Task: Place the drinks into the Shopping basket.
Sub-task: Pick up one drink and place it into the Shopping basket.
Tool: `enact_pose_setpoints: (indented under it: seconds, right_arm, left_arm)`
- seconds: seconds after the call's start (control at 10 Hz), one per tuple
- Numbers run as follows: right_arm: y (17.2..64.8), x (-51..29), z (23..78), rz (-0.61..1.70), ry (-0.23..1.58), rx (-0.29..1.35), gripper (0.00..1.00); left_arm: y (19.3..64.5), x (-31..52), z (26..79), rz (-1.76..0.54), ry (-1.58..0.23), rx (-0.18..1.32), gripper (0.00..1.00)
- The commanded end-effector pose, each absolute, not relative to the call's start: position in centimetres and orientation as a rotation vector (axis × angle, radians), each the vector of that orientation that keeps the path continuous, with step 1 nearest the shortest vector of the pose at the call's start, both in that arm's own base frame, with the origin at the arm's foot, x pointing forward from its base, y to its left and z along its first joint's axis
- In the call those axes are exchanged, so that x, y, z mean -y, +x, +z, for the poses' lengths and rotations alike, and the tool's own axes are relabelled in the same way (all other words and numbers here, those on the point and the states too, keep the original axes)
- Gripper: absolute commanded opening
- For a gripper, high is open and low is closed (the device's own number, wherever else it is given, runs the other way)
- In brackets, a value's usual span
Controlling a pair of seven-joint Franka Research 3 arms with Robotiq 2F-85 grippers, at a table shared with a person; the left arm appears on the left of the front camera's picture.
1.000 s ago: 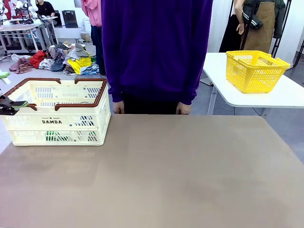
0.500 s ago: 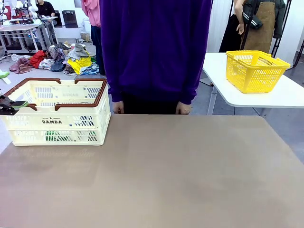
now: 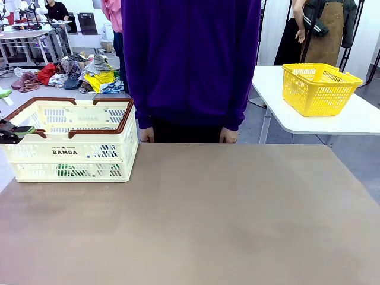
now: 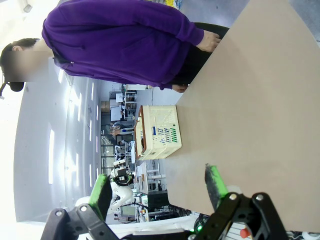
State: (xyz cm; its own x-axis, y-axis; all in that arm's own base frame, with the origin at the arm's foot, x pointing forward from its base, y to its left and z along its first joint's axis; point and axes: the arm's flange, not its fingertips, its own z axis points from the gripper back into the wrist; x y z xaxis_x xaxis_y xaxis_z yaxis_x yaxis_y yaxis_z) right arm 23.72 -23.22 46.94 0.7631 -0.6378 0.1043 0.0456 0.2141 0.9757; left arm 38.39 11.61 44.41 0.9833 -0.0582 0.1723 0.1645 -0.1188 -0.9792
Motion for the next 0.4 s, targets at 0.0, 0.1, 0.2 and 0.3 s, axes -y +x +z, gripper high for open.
enact_pose_setpoints:
  seconds: [0.0, 0.1, 0.2, 0.3]
  right_arm:
    - [23.95, 23.28, 47.19, -0.499, 1.295, 0.58, 1.0]
    - [23.95, 23.28, 47.19, -0.499, 1.295, 0.58, 1.0]
    - [23.95, 23.28, 47.19, -0.499, 1.295, 0.58, 1.0]
    - [23.95, 23.28, 47.19, -0.499, 1.295, 0.58, 1.0]
  left_arm:
    - [38.24, -11.74, 44.68, -0.199, -1.692, 0.083, 1.0]
    - [38.24, -11.74, 44.68, -0.199, -1.692, 0.083, 1.0]
    - [38.24, -11.74, 44.68, -0.199, -1.692, 0.083, 1.0]
    - [38.24, -11.74, 44.68, -0.199, -1.692, 0.083, 1.0]
